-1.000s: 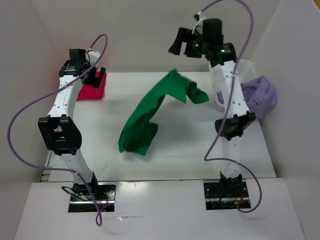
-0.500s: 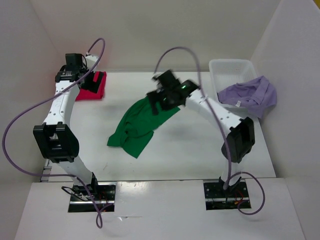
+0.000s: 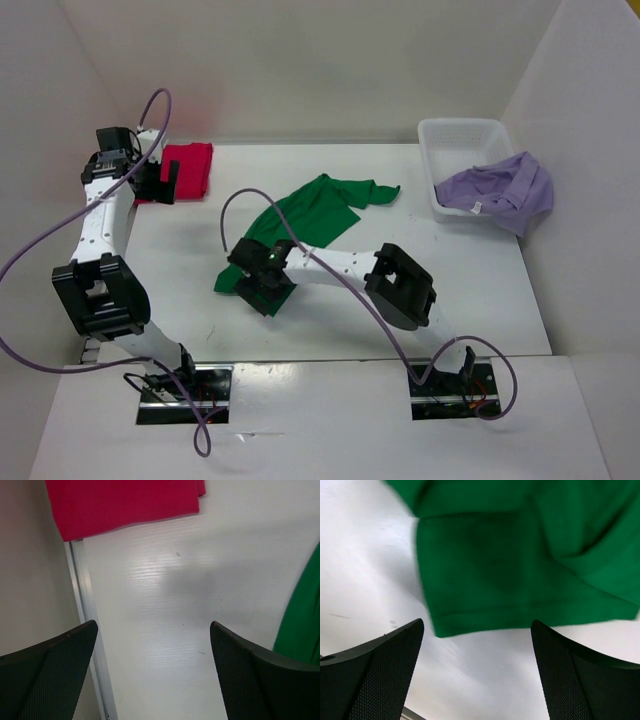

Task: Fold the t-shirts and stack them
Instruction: Flatten out the tshirt

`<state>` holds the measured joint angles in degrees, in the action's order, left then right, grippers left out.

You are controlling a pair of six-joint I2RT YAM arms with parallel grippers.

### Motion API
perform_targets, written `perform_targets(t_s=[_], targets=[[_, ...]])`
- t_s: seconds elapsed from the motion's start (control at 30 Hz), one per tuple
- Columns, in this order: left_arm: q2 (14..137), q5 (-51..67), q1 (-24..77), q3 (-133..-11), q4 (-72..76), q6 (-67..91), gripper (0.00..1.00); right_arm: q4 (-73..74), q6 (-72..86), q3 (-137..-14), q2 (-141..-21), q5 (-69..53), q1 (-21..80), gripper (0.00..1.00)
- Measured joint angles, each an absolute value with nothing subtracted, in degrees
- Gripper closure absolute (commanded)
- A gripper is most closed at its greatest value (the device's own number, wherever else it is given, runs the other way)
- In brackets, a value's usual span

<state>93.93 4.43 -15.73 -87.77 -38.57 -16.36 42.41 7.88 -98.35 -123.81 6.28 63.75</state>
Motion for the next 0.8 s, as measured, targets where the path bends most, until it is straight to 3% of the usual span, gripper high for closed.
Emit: perform_targets(t_s=[0.1, 0.27, 0.33, 0.43, 0.67, 0.8], targets=[[93.21, 5.89, -15.22, -87.22, -38.72, -16.27, 0.01, 41.19, 7.81, -98.35, -124.73, 6.96, 65.8, 0.13], [93.12, 7.6, -14.79, -86.87, -38.81, -16.25, 0.01, 38.94, 8.34, -98.98, -127.0, 6.72, 66.98, 0.34], [93.12, 7.81, -14.81, -86.87, -38.76, -16.25, 0.01, 38.48, 8.67, -98.98, -127.11, 6.76, 66.87, 0.56], [93.1, 7.88, -14.81, -86.87, -38.76, -16.25, 0.01, 38.0, 9.13, -98.87, -127.22, 7.4, 66.87, 1.0], [92.23, 8.08, -14.81, -86.87, -38.79, -16.23, 0.01, 40.32, 9.52, -102.17, -128.27, 6.72, 65.3, 1.0], [91.07, 8.78, -15.49, -86.89, -38.79, -16.08, 0.01, 49.23, 9.08, -123.72, -132.99, 2.11, 62.17, 1.0]])
